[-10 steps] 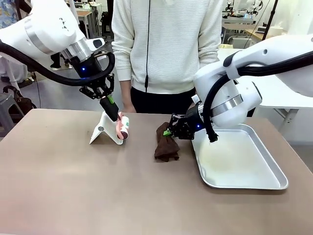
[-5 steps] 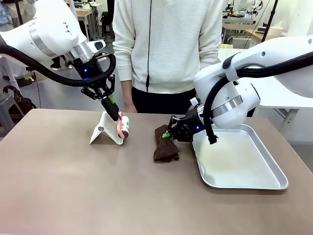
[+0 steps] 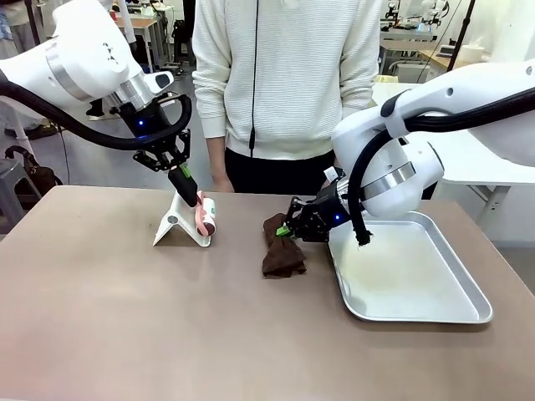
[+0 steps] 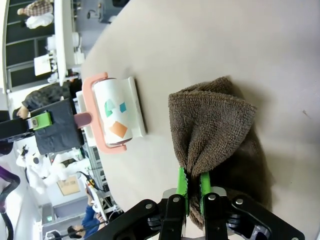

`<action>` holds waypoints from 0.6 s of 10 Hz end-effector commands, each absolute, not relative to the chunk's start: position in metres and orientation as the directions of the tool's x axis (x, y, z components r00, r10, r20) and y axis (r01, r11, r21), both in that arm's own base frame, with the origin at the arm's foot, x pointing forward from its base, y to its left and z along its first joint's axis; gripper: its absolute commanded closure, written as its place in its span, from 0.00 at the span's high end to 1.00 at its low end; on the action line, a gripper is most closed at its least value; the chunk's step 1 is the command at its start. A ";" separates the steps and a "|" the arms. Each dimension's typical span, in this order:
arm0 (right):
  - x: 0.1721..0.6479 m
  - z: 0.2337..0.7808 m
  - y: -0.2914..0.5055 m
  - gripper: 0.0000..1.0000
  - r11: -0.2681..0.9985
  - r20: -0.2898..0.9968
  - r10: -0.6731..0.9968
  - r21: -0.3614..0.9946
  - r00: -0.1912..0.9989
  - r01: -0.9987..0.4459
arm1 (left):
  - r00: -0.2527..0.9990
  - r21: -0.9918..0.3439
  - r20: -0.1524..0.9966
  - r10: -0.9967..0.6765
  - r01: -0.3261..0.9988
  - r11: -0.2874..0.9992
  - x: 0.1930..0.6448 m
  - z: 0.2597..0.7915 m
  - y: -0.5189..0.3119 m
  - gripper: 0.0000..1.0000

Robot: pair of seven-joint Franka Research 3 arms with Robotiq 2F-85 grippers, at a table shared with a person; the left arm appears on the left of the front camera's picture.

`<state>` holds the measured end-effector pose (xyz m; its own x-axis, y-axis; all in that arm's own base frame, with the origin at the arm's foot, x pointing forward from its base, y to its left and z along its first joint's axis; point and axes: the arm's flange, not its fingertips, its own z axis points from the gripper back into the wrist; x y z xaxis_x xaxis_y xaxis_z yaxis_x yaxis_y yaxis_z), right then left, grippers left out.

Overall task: Clean the surface of the table.
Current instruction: Return the Lint Roller and towel to their original positions.

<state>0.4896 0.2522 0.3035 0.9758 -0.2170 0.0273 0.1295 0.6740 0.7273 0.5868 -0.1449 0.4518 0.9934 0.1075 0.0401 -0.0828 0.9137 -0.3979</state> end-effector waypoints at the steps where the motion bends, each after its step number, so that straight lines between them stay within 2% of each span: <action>1: 0.499 0.310 0.257 0.11 0.682 0.003 -0.216 0.717 0.976 0.148 | 0.995 -0.424 0.033 0.094 -0.071 0.903 0.590 0.445 -0.140 0.21; 6: 0.500 0.308 0.259 0.11 0.684 -0.010 -0.212 0.713 0.977 0.156 | 0.997 -0.403 0.034 0.064 -0.045 0.914 0.593 0.434 -0.142 0.21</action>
